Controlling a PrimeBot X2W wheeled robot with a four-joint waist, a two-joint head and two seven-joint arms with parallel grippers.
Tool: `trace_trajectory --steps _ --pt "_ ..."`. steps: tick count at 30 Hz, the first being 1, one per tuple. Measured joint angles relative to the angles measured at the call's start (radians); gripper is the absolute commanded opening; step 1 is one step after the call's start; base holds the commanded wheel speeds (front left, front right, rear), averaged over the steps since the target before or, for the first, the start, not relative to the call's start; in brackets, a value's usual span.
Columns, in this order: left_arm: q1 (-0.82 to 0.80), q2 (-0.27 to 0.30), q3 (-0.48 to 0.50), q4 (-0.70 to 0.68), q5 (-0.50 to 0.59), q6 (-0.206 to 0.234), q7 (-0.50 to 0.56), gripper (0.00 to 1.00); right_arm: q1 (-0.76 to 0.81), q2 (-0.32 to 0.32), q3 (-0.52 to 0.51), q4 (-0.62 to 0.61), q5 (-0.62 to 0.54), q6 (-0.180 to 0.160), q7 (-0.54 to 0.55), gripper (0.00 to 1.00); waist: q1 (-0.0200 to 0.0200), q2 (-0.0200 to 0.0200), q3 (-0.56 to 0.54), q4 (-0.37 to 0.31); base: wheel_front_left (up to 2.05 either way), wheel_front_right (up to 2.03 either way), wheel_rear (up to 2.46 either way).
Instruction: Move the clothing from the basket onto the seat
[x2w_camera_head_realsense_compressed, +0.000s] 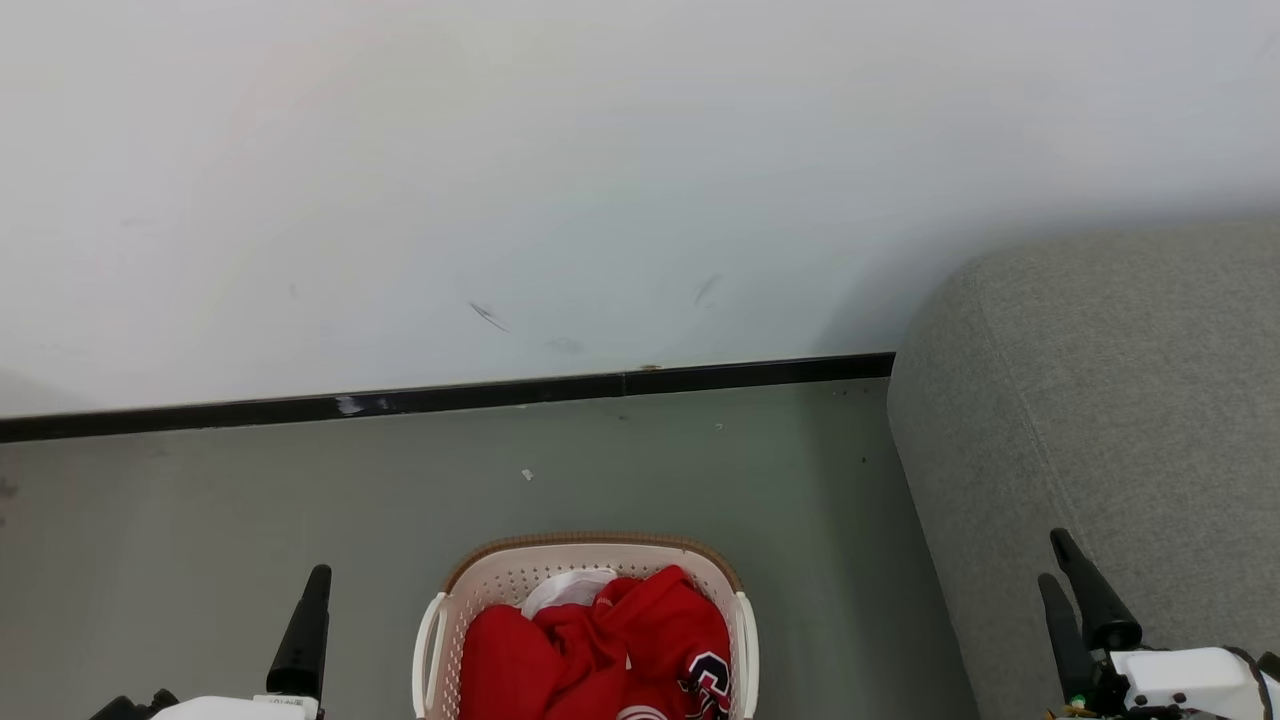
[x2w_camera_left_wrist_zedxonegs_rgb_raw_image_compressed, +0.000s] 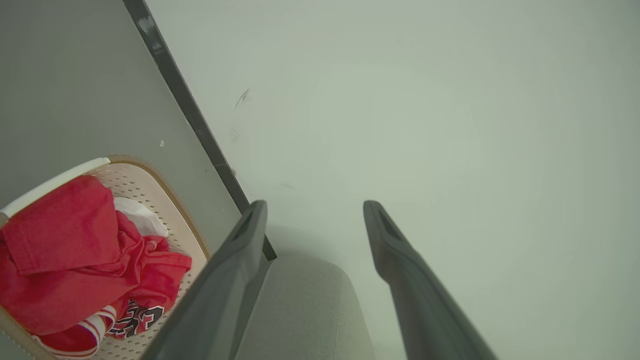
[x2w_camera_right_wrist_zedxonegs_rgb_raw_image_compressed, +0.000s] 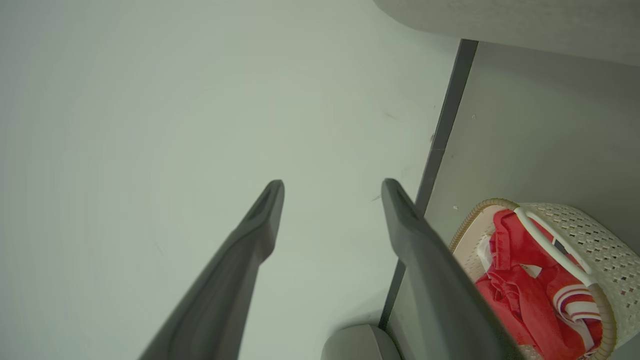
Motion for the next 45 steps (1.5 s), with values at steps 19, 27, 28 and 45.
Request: trace_trajectory --steps 19,27,28,45 --pt "-0.013 0.035 -0.057 -0.064 0.322 0.011 -0.071 1.0 0.0 0.018 0.002 -0.066 -0.407 0.0 -0.041 1.0 0.0083 0.0 -0.004 0.007 0.0 0.0 0.0" --pt "-0.019 0.049 -0.089 -0.092 0.494 0.046 -0.1 1.0 0.0 0.022 0.031 -0.085 -0.602 0.0 -0.058 1.0 0.0072 -0.0001 -0.003 0.011 0.0 0.0 0.0" --pt "-0.019 0.05 -0.092 -0.095 0.515 0.052 -0.101 1.0 0.0 0.023 0.031 -0.086 -0.622 0.0 -0.061 1.0 0.0068 0.0 -0.003 0.012 0.0 0.0 0.0" --pt "-0.013 0.051 -0.144 -0.131 0.8 0.118 -0.163 1.0 0.004 0.044 0.022 -0.1 -0.952 0.0 -0.1 1.0 0.0009 0.0 0.006 0.018 0.0 0.0 0.0"
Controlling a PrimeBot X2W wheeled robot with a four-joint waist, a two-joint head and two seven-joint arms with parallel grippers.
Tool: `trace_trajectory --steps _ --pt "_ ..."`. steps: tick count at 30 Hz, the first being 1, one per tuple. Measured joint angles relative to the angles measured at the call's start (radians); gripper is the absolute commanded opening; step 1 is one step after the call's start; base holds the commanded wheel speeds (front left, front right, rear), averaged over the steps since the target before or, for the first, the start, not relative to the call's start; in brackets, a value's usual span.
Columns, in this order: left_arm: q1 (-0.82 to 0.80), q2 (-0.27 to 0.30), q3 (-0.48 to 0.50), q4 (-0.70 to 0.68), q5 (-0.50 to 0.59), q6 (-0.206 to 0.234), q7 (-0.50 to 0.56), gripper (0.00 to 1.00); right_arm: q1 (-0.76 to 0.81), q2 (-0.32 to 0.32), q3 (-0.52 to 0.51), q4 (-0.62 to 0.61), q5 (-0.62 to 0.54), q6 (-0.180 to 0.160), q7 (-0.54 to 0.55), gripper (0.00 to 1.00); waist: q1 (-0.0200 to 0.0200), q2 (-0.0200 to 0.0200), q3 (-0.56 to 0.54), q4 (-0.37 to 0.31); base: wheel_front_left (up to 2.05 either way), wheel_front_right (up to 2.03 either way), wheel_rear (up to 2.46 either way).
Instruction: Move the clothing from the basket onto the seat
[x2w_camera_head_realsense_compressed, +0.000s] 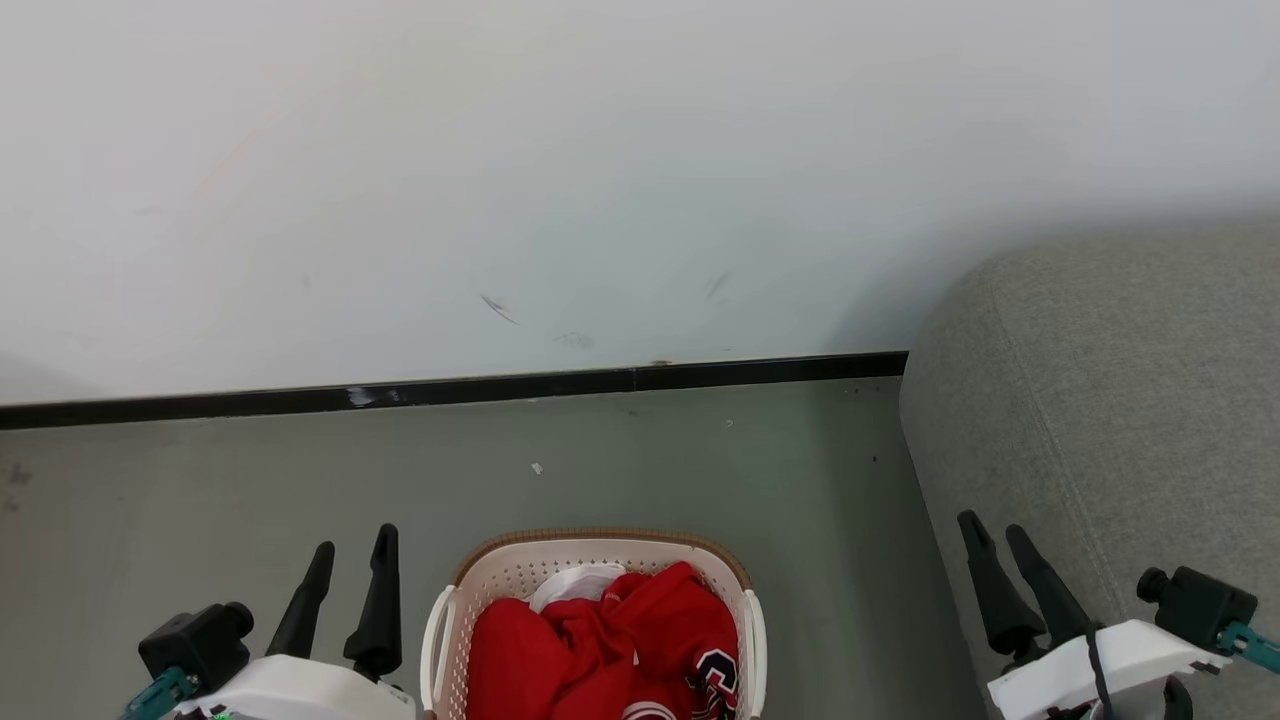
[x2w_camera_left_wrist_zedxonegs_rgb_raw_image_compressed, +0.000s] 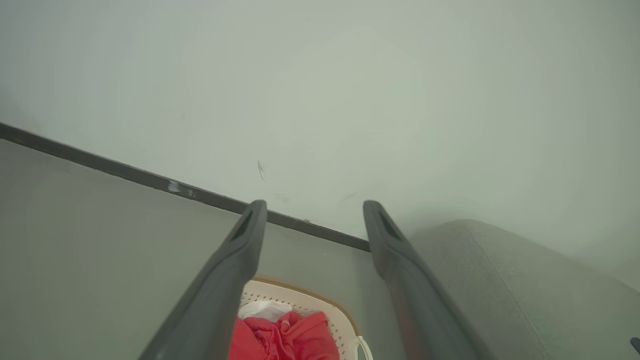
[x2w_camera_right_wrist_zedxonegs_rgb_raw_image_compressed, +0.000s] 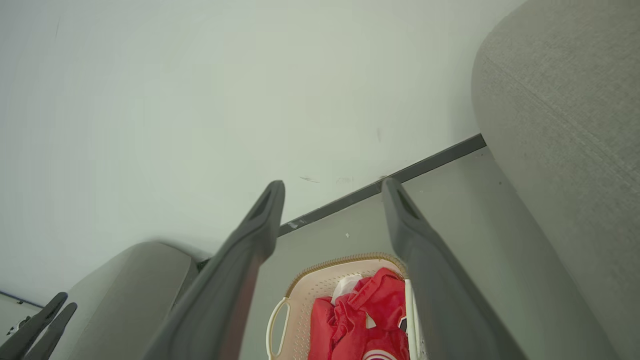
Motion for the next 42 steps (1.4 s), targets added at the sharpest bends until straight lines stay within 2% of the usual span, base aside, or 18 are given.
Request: trace_trajectory --steps 23,38,42 --pt "0.013 0.0 -0.063 -0.034 0.339 0.056 -0.079 1.0 0.023 0.018 -0.001 -0.036 -0.347 0.0 -0.047 1.0 -0.0007 0.0 0.0 0.004 0.0 0.0 0.0" --pt "0.036 0.0 -0.087 -0.039 0.509 0.083 -0.132 1.0 0.04 0.034 0.003 -0.058 -0.568 0.0 -0.081 1.0 -0.0009 0.0 -0.009 0.009 0.0 0.0 0.0" --pt "0.036 0.0 -0.088 -0.031 0.521 0.085 -0.132 1.0 0.045 0.036 0.004 -0.058 -0.579 0.0 -0.081 1.0 -0.0009 0.0 -0.01 0.01 0.0 0.0 0.0"
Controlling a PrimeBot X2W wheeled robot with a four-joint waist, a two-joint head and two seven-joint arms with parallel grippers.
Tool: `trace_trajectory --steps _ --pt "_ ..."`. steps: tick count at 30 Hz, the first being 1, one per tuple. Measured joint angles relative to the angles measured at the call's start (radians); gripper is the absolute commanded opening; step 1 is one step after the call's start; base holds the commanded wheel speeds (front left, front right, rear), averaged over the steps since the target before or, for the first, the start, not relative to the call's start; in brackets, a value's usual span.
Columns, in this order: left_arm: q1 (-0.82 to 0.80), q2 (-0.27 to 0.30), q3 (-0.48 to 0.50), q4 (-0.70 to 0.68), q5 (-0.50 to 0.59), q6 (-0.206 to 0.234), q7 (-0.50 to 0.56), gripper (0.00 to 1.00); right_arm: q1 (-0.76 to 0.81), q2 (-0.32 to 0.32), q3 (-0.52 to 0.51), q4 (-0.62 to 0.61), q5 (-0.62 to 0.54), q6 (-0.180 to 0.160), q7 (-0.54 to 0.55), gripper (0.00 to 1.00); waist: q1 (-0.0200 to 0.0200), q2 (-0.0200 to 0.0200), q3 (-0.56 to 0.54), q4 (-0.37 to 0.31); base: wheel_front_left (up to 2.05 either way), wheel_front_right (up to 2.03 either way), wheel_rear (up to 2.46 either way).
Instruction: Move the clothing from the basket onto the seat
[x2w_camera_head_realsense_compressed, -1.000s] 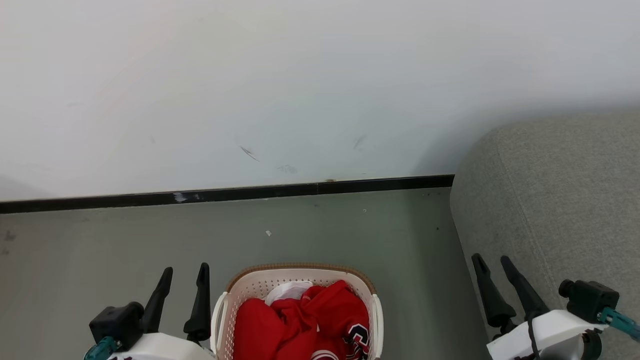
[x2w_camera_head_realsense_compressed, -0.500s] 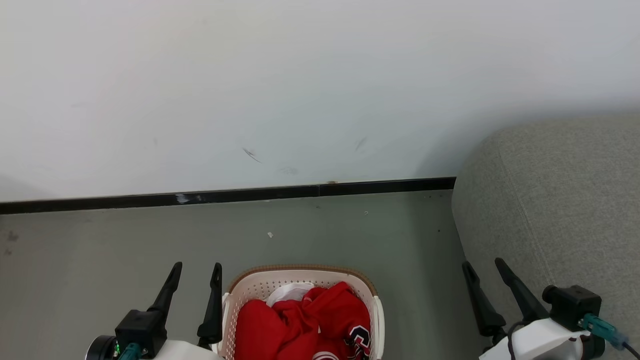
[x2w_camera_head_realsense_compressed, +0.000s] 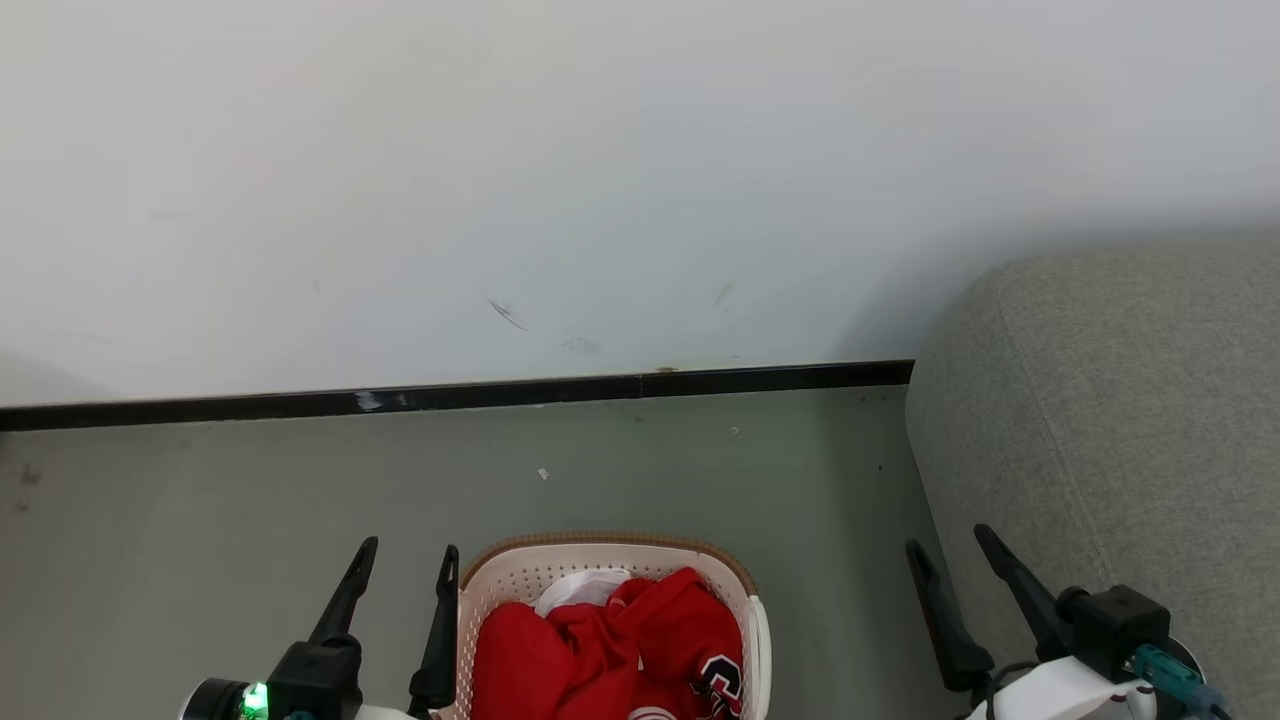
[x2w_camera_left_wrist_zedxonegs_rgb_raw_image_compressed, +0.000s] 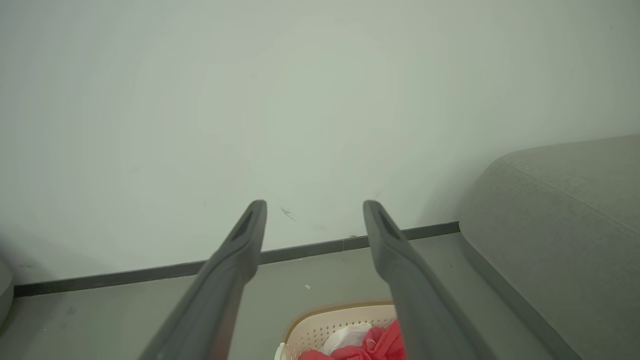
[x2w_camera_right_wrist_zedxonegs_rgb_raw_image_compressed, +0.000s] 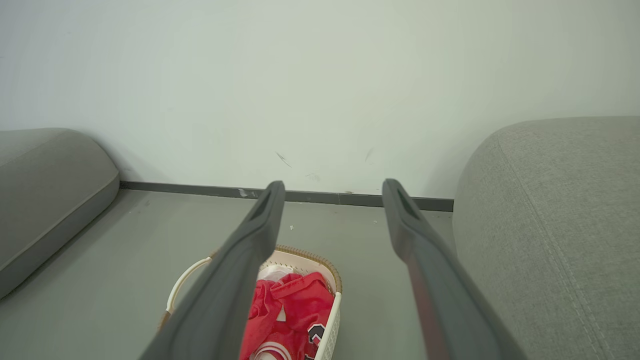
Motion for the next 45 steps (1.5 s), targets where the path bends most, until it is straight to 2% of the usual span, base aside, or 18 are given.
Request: trace_trajectory --steps 35,45 --pt "0.0 -0.011 0.047 0.065 -0.023 -0.002 0.0 1.0 0.0 0.0 -0.011 -0.021 0.001 0.0 0.0 1.0 -0.0001 0.0 0.025 0.0 0.0 0.0 0.0" --pt "-0.014 -0.007 0.006 0.137 0.006 -0.035 0.0 1.0 0.001 0.0 -0.028 -0.042 0.0 0.0 0.0 1.0 -0.0002 0.0 0.061 -0.006 0.0 0.0 0.0"
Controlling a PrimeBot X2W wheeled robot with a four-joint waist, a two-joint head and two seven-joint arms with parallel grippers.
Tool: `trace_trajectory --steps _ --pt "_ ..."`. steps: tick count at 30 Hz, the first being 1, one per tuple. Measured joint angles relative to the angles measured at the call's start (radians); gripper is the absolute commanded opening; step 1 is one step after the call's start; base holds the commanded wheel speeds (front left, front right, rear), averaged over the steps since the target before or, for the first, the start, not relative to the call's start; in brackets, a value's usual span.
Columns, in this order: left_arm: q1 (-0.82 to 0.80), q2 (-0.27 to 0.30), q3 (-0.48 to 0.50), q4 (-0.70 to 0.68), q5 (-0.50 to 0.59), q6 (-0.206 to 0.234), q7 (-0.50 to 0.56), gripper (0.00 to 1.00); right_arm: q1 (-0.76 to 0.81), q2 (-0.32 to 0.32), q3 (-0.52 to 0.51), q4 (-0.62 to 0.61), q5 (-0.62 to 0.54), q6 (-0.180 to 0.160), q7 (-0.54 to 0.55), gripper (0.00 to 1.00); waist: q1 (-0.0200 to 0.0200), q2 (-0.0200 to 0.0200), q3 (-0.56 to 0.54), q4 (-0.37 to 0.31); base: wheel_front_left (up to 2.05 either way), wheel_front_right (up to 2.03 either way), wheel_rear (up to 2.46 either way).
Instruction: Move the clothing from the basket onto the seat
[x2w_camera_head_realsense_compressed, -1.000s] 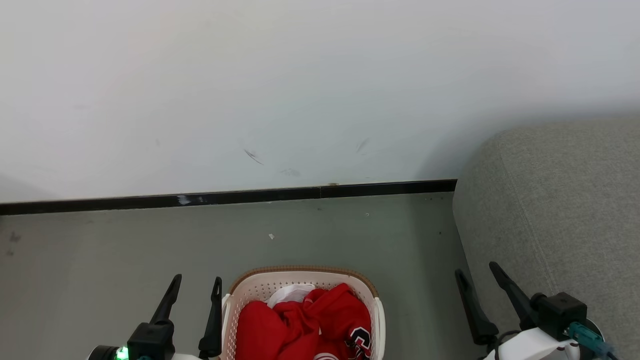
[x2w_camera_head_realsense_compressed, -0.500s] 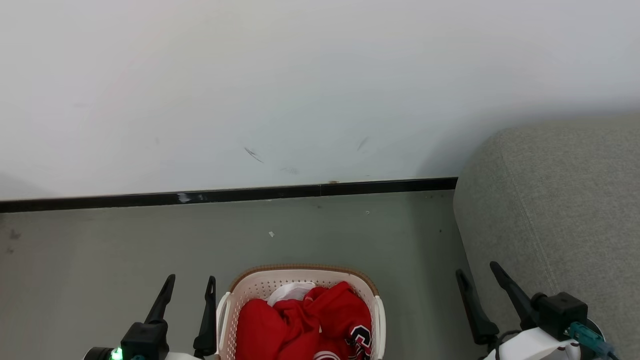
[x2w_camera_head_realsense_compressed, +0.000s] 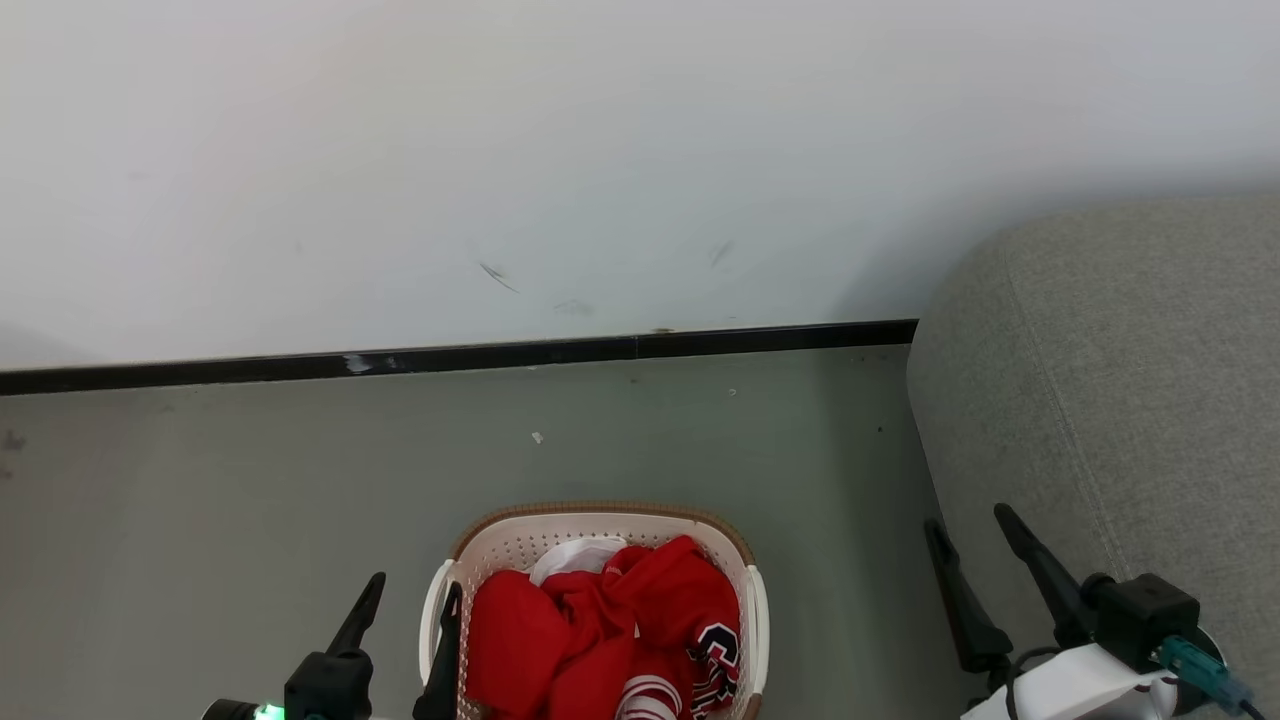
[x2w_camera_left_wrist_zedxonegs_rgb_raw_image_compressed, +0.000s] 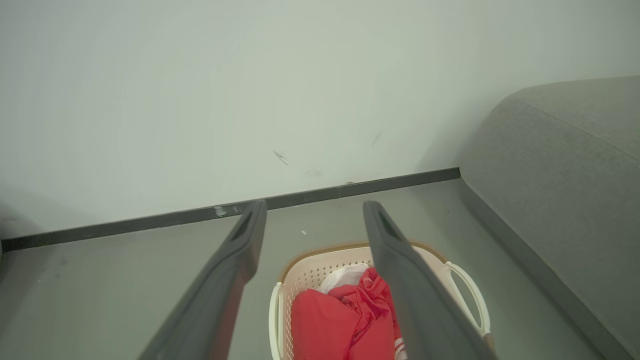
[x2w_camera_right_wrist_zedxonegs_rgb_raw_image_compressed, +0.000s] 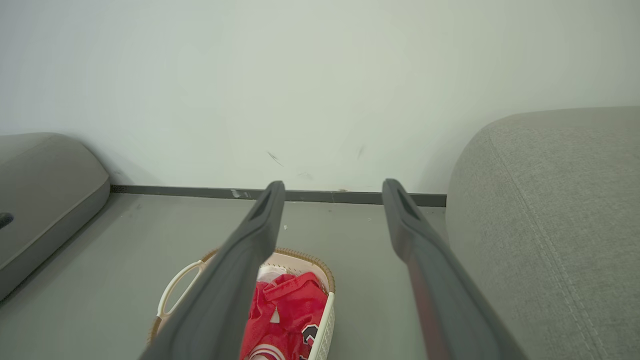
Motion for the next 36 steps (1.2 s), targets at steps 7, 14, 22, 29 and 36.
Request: trace_trajectory --steps 7,14,22,29,36 --pt "-0.052 -0.002 -0.054 0.067 0.016 -0.03 0.0 1.0 0.001 0.001 -0.045 -0.03 -0.005 0.0 0.0 1.0 0.0 0.0 0.036 -0.01 0.0 0.0 0.0" --pt "-0.119 -0.005 -0.092 0.142 0.029 -0.046 0.002 1.0 0.0 0.001 -0.083 -0.065 -0.005 0.0 0.0 1.0 0.0 0.0 0.082 -0.025 0.0 0.0 0.0" --pt "-0.193 -0.011 -0.123 0.236 0.061 -0.063 0.012 1.0 -0.005 0.001 -0.111 -0.1 0.0 0.0 -0.003 1.0 0.0 0.0 0.148 -0.048 0.0 0.0 0.0" --pt "-0.259 -0.012 -0.131 0.287 0.072 -0.063 0.019 1.0 -0.027 0.002 -0.117 -0.124 0.003 0.0 -0.004 1.0 0.0 0.0 0.206 -0.067 0.0 0.0 0.0" --pt "-0.334 -0.015 -0.141 0.353 0.086 -0.063 0.019 1.0 -0.101 0.002 -0.109 -0.157 0.007 0.0 -0.005 1.0 0.0 0.0 0.284 -0.092 0.0 0.0 0.0"
